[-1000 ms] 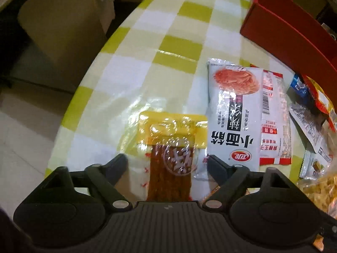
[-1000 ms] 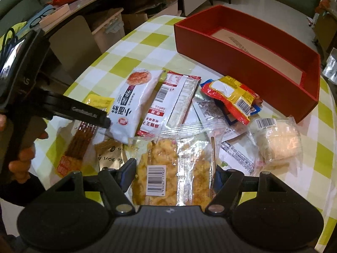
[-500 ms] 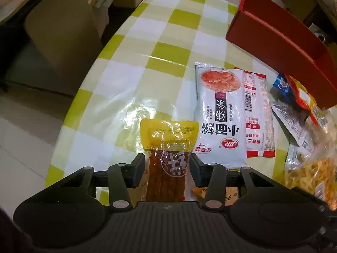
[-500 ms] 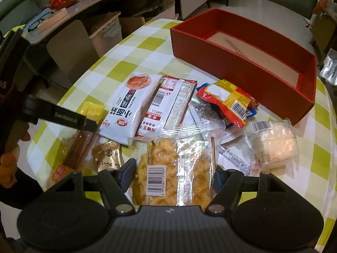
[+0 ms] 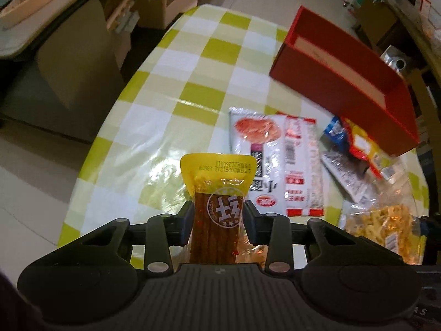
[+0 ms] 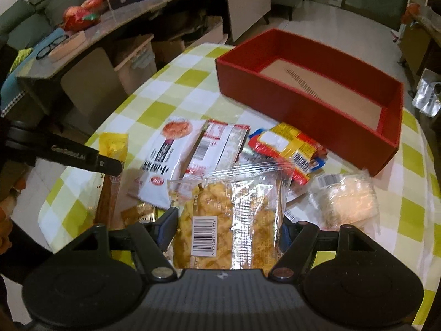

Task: Organize snacks
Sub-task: 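Lift the spicy sticks with the left tool while the right tool carries the waffle bag to the tray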

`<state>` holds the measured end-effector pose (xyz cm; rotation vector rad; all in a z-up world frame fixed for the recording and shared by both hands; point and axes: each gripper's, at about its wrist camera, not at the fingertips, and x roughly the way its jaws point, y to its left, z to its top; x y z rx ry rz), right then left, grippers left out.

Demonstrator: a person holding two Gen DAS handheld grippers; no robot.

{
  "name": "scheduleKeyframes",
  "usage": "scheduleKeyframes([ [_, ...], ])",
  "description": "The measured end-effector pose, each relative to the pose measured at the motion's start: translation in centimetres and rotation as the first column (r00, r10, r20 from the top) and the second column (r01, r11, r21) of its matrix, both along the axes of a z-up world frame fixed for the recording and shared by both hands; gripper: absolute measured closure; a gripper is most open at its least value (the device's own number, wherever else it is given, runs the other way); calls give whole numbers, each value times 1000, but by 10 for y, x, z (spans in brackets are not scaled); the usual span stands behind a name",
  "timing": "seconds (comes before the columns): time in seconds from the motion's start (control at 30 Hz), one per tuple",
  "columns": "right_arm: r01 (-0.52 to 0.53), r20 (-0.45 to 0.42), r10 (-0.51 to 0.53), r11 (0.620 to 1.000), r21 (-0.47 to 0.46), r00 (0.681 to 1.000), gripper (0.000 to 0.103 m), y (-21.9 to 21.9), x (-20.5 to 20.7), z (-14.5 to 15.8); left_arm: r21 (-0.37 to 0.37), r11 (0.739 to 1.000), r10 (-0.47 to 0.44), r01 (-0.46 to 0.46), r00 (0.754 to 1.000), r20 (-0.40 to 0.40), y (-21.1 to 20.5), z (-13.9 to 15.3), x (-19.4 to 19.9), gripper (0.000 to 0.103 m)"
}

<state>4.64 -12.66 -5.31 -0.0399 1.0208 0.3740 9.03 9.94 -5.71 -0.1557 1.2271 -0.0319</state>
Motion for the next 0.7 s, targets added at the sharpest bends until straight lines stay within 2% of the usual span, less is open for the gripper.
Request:
scheduleKeyframes([
  [0.23,44,40,-45,999,27,998,25,-11,8,14,-29,999,-36,38,997,63,-13,27,3,59],
  [0.27,51,45,-52,998,29,998,25,-12,10,16,-39,998,-45,48,996,76,-16,32,4,91],
  [0.3,59,50,-61,998,32,997,25,-15,11,18,-58,996,-57,61,996,73,-19,36,7,102],
  [0.33,69,55,-71,997,34,996,25,-17,13,20,-73,995,-58,64,996,72,-22,39,9,97],
  [0.37,78,59,-80,996,35,995,25,-18,15,21,-72,995,-67,72,995,80,-25,42,11,97],
  [0.43,94,57,-96,995,38,994,25,-22,17,21,-32,996,-84,87,991,101,-33,46,16,97],
  [0.53,91,38,-92,995,33,995,25,-23,20,15,-27,994,-100,103,991,87,-36,38,18,83],
  [0.6,80,26,-81,996,27,996,25,-21,19,11,-1,997,-80,81,995,66,-32,23,18,78],
  [0.67,69,15,-69,997,23,997,25,-18,19,8,28,997,-77,75,996,46,-26,3,20,33],
  [0.7,66,11,-66,998,21,998,25,-17,19,7,50,996,-74,73,997,36,-24,-4,21,27],
])
